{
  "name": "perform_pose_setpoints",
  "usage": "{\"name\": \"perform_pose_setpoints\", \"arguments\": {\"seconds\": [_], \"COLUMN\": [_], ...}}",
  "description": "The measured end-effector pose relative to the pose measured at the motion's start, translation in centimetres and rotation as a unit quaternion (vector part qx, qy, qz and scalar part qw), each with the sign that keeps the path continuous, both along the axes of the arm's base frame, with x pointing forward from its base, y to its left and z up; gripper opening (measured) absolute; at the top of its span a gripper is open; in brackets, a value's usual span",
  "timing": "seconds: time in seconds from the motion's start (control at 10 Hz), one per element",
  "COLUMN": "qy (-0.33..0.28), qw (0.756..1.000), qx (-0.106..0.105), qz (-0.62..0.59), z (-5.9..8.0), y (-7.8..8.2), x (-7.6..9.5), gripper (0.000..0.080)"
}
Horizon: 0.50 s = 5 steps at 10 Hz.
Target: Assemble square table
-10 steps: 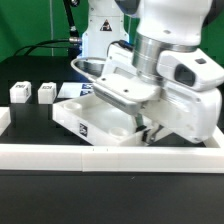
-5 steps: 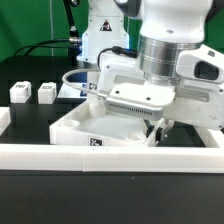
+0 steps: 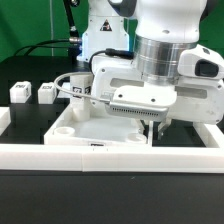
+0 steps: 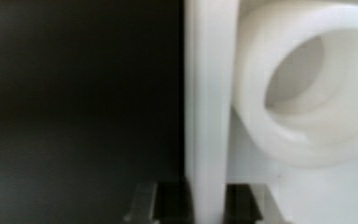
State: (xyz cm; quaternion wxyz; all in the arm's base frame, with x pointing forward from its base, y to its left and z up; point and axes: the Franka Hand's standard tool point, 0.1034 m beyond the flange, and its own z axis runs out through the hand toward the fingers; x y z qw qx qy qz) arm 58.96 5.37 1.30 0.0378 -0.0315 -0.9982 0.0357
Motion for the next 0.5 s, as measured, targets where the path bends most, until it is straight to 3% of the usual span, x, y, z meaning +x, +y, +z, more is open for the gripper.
{"name": "perform_pose_setpoints", "arguments": {"seconds": [0.3,0.5], "qy": [0.053,0.078], "qw": [0.996,0.993], "qx": [-0.002,-0.008], "qz": [0.067,0.088], "z": [0.0,0.2], "y": [3.8,4.7], "x": [0.1,-0.7], "gripper": [0.0067,0.0071]}}
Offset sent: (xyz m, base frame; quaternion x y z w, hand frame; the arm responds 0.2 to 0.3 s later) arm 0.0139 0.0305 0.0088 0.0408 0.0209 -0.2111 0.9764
